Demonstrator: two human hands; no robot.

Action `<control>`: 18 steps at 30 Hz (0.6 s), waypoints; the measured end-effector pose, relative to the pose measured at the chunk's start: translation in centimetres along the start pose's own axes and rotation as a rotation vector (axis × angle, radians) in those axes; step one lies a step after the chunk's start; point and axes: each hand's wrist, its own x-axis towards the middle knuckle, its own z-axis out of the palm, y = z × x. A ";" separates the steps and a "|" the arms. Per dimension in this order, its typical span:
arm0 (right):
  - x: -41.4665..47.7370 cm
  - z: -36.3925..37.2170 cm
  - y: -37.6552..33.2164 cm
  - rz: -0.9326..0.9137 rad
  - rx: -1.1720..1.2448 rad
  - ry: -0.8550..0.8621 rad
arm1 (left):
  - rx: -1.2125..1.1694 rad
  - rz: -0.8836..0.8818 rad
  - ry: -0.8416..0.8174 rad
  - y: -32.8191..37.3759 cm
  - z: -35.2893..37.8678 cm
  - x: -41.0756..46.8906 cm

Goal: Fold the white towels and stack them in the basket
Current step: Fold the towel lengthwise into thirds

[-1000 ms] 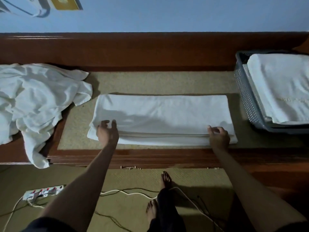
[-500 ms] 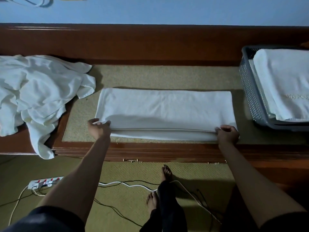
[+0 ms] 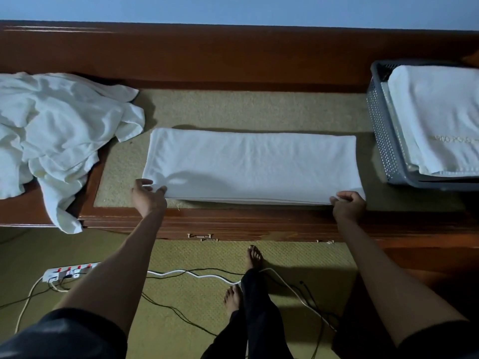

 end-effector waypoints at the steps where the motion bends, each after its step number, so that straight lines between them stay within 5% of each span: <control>1: 0.1 -0.1 0.0 -0.014 -0.033 -0.002 | 0.084 0.025 0.012 0.3 0.0 -0.4; 6: -0.1 -1.3 -1.2 -0.178 -0.220 0.094 | 0.373 0.312 0.118 3.1 1.6 -3.4; 18: 9.8 -0.5 -6.1 -0.275 -0.283 -0.020 | 0.419 0.878 -0.316 10.9 17.8 -8.9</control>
